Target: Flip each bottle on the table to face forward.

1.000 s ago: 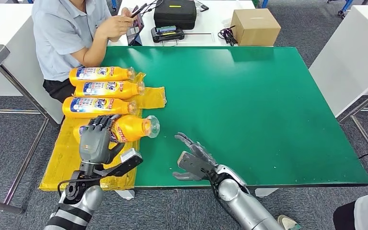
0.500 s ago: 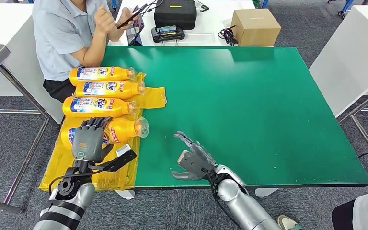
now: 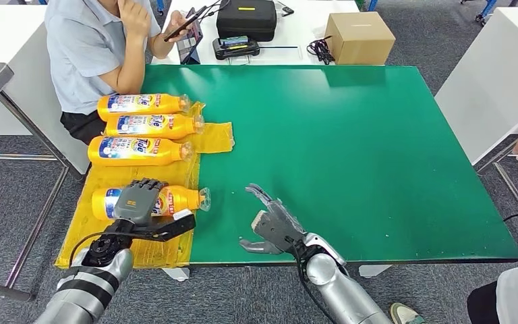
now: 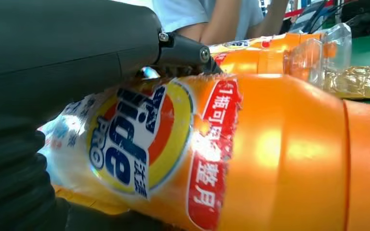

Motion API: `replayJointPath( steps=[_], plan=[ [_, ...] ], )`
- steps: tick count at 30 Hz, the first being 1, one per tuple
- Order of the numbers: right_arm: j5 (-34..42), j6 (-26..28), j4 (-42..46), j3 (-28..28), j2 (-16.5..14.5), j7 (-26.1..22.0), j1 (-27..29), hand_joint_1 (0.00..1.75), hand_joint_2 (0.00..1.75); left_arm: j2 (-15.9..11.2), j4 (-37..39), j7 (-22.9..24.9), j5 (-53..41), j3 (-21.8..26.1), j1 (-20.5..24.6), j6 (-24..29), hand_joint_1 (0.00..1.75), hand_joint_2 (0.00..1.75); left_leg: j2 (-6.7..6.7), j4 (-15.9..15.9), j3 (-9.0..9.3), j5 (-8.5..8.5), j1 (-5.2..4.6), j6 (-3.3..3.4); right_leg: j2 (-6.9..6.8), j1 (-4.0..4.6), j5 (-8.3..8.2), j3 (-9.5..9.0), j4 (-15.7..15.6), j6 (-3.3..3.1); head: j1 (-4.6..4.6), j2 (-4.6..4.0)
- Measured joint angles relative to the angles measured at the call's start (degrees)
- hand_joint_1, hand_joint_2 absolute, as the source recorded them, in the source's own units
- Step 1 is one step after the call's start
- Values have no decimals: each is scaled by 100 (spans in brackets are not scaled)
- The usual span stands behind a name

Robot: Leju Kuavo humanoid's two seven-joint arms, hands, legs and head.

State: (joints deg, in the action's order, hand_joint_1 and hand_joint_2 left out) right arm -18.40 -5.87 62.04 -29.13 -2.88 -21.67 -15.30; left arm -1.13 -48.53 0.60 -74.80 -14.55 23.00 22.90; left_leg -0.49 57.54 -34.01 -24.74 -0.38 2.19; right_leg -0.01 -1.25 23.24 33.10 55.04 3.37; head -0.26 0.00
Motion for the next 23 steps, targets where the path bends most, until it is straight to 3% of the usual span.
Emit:
replayJointPath(
  steps=[8,23],
  plan=[
    [-37,-40,3,31,-17,9,-2,0,175,-7,544,115,-138,-199,316,-40,0,175,-4,-2,25,2,0,-3,-2,1,0,-24,0,-1,-2,0],
    [-81,-43,2,52,-38,25,-3,0,175,-1,738,99,71,-271,452,-166,0,175,-5,-2,38,15,1,-8,-3,1,-2,-37,3,-3,0,0]
  ],
)
